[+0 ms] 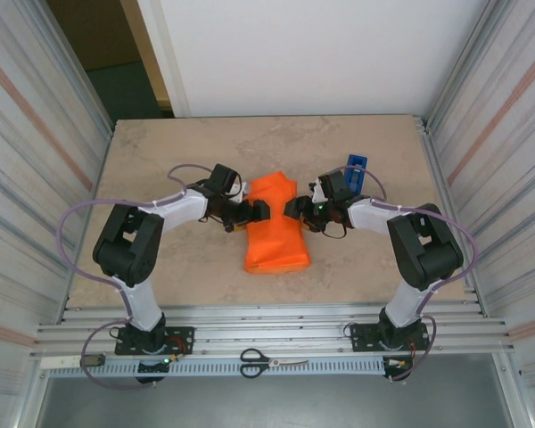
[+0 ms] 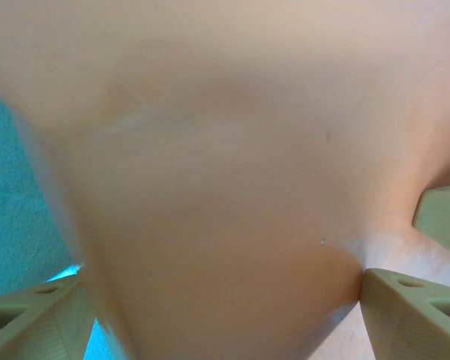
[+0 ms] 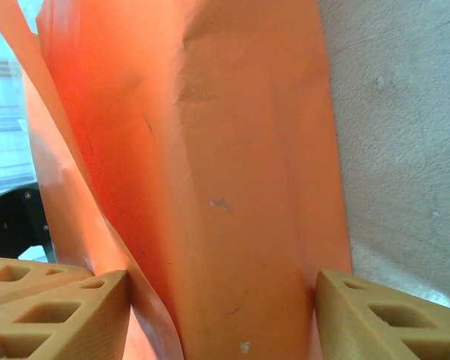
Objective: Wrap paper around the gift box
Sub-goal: Second fold the wrapping paper around the gift box.
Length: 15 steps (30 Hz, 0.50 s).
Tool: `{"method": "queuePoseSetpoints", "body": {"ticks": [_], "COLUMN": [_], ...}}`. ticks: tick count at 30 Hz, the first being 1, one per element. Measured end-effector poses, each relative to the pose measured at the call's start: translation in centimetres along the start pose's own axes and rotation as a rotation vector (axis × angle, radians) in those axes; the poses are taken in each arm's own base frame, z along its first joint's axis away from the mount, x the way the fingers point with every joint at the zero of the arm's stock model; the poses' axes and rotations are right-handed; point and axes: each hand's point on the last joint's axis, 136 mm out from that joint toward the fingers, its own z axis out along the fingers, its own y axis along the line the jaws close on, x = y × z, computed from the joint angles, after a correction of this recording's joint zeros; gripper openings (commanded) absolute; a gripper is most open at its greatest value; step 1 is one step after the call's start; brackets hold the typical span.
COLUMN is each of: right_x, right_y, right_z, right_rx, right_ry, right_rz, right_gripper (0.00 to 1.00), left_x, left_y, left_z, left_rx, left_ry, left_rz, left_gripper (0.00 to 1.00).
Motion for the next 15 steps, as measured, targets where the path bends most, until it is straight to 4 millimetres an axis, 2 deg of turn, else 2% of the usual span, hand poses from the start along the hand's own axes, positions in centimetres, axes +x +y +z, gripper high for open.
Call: {"method": "queuePoseSetpoints", "body": {"ticks": [7,15], "right_x": [0.17,0.24], "right_y": [-0.02,-0.48], "right_z": [-0.31,-0.97], "right_rx": [0.007,0.05], "right_ry": [-0.001,0.023], "right_rz": [0.029,0.059], "right_gripper": [0.63,0.7], "left_x": [-0.24,-0.37], "left_y": [-0.06,-0.22], "left_z": [0.14,0.36], "left_rx": [-0.011,-0.011], "left_ry": [0.022,0.04], "left_rz": [0.036,0.076], "left_gripper": [0.86,0.84]}}
